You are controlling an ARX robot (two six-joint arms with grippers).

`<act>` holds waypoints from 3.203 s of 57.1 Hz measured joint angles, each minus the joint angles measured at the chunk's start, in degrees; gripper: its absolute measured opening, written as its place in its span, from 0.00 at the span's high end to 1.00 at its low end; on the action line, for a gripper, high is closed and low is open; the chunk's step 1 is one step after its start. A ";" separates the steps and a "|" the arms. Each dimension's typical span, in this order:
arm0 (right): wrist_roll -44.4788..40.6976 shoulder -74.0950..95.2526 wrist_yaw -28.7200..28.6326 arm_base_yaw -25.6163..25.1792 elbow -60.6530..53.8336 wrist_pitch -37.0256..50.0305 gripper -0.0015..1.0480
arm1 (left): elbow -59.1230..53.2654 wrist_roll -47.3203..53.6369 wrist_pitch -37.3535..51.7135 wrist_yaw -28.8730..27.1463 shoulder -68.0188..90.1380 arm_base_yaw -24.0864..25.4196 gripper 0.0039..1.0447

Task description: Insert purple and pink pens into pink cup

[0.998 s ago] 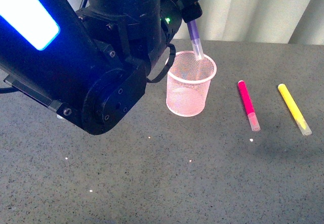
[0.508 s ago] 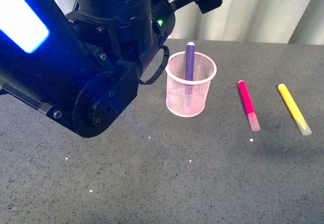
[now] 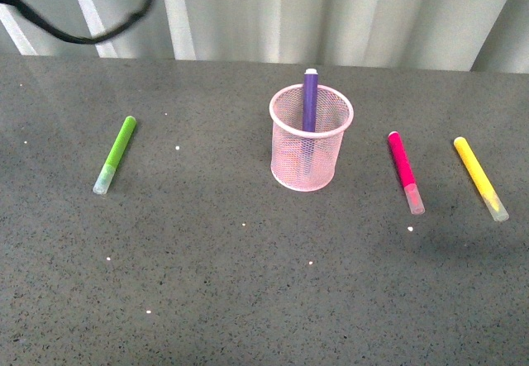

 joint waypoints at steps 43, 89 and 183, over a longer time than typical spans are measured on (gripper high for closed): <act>0.00 0.00 -0.02 0.00 0.00 0.00 0.07 | -22.95 16.31 -11.93 1.44 -31.63 25.53 0.29; 0.00 0.00 -0.02 0.00 0.00 0.00 0.07 | -44.02 23.82 -19.26 -4.42 -59.65 19.52 0.97; 0.00 0.00 -0.02 0.00 0.00 0.00 0.07 | -46.69 23.89 -55.93 -4.50 -100.45 19.50 0.97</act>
